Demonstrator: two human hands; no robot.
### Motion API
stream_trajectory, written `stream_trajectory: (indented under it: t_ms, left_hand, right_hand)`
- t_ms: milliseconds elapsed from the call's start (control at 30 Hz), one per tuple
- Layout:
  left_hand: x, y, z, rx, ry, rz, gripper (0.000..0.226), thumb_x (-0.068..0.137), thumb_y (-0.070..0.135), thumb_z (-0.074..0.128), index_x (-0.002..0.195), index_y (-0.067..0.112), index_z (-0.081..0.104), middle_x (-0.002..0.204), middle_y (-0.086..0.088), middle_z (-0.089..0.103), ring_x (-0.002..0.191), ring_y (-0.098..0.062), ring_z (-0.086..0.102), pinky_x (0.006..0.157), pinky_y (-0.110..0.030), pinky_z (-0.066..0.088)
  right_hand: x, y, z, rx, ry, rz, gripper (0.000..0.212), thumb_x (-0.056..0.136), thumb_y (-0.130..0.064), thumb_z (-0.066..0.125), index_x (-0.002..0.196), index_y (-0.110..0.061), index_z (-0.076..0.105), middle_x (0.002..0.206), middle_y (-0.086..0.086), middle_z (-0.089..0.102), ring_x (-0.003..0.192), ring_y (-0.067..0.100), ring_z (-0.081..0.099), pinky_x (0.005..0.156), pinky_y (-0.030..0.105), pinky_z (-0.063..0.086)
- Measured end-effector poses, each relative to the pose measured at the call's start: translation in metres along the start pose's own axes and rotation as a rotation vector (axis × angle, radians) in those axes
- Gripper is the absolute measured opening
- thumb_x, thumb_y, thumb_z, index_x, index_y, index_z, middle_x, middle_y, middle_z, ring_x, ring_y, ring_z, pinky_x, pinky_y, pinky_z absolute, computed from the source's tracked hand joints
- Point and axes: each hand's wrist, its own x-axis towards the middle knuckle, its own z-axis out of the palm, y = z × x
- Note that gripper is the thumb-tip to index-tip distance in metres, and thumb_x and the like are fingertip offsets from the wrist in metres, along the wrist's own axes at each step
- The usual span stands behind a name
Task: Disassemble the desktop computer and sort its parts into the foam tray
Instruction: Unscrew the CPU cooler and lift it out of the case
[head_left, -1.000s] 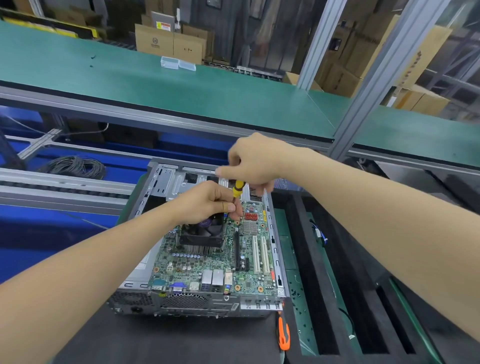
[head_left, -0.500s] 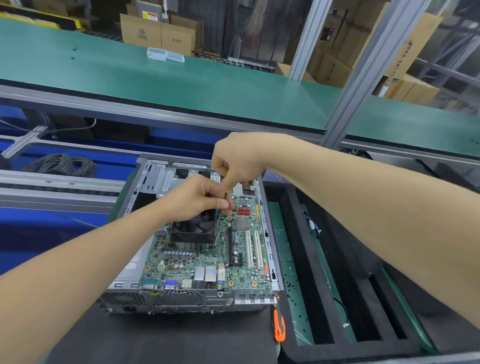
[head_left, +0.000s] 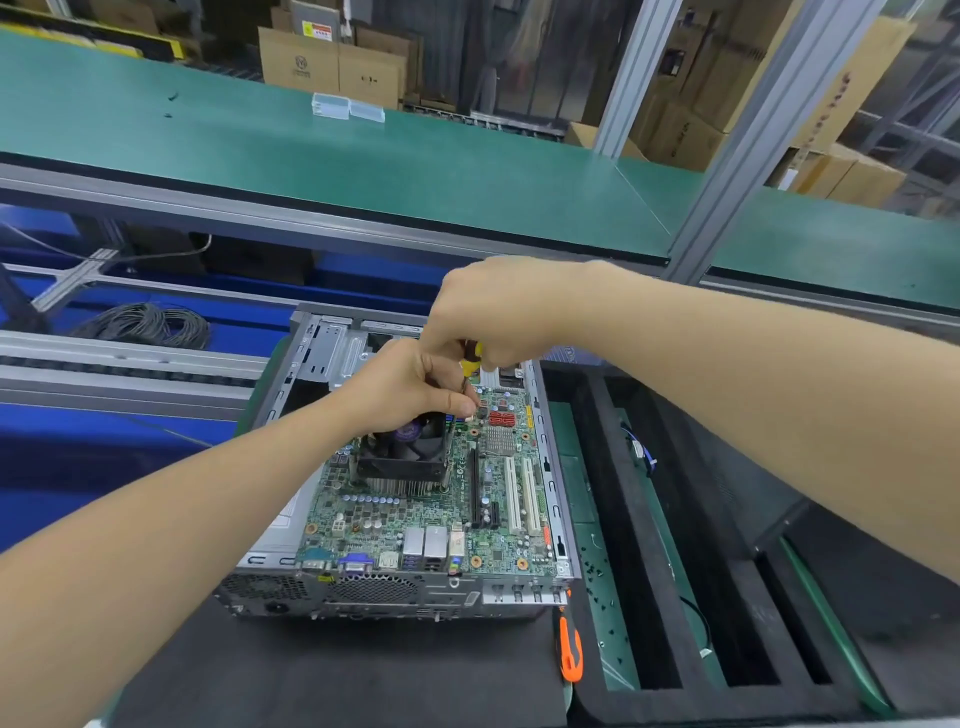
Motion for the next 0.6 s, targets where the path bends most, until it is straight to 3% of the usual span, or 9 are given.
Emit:
stream_trajectory:
  t_ms: [33,67,133,200,267,400,467,600]
  left_hand:
    - [0.0,0.001,0.0,0.007,-0.002,0.002,0.008,0.08,0.025,0.087,0.075,0.024,0.081,0.089,0.011,0.079,0.089,-0.002,0.073,0.079,-0.012,0.052]
    - [0.0,0.002,0.001,0.003,0.0,0.005,0.008,0.079,0.025,0.088,0.076,0.021,0.081,0.088,0.011,0.079,0.088,-0.002,0.073,0.078,-0.011,0.052]
    - [-0.001,0.002,0.002,-0.032,0.012,0.012,0.018,0.078,0.019,0.088,0.074,0.005,0.077,0.085,0.006,0.079,0.088,-0.003,0.075,0.076,-0.011,0.052]
    - [-0.002,0.001,0.002,-0.051,0.002,0.007,0.026,0.078,0.018,0.087,0.073,-0.003,0.072,0.085,0.0,0.079,0.087,-0.004,0.075,0.076,-0.015,0.053]
    - [-0.003,0.001,0.0,-0.071,-0.025,-0.005,0.031,0.082,0.022,0.085,0.077,-0.004,0.069,0.09,0.0,0.08,0.087,-0.004,0.074,0.079,-0.022,0.052]
    - [-0.003,0.007,-0.005,-0.17,-0.223,0.008,0.026,0.101,0.026,0.062,0.119,0.01,0.071,0.109,0.004,0.079,0.116,-0.011,0.068,0.103,-0.025,0.047]
    - [-0.001,0.009,-0.004,-0.16,-0.23,0.025,0.022,0.103,0.02,0.059,0.112,0.021,0.078,0.11,0.004,0.079,0.119,-0.011,0.067,0.108,-0.024,0.044]
    - [-0.003,0.012,0.001,-0.248,-0.187,0.043,0.03,0.099,0.009,0.064,0.095,0.032,0.083,0.104,-0.009,0.079,0.105,-0.018,0.074,0.096,-0.018,0.05]
  right_hand:
    - [-0.003,0.002,-0.004,0.121,-0.021,0.091,0.016,0.082,-0.035,0.075,0.085,-0.025,0.064,0.072,-0.008,0.063,0.072,0.015,0.06,0.055,0.032,0.049]
    - [-0.005,0.005,-0.008,0.267,-0.042,0.214,0.034,0.082,-0.056,0.074,0.089,-0.024,0.067,0.07,-0.008,0.07,0.066,0.008,0.064,0.053,0.029,0.051]
    - [-0.006,0.005,-0.011,0.532,-0.139,0.487,0.068,0.085,-0.081,0.054,0.089,-0.015,0.067,0.059,-0.001,0.073,0.051,0.011,0.071,0.048,0.024,0.052]
    - [0.0,-0.002,-0.007,0.612,-0.234,0.637,0.071,0.096,-0.075,0.042,0.08,-0.01,0.065,0.056,0.004,0.072,0.043,0.016,0.067,0.05,0.024,0.052]
    - [0.008,-0.012,-0.003,0.622,-0.211,0.656,0.062,0.104,-0.056,0.043,0.071,-0.008,0.065,0.053,0.003,0.07,0.035,0.018,0.054,0.046,0.021,0.047]
    - [0.014,-0.009,-0.003,0.774,-0.196,0.68,0.036,0.101,-0.027,0.057,0.074,-0.005,0.064,0.06,0.011,0.07,0.04,0.023,0.047,0.042,0.02,0.042]
    - [0.012,-0.006,-0.003,0.809,-0.22,0.632,0.032,0.098,-0.025,0.064,0.072,-0.006,0.063,0.06,0.008,0.07,0.043,0.021,0.051,0.047,0.024,0.045]
    - [0.004,0.002,-0.005,0.627,-0.238,0.417,0.032,0.091,-0.034,0.07,0.068,-0.013,0.063,0.056,-0.004,0.07,0.048,0.013,0.06,0.055,0.023,0.046]
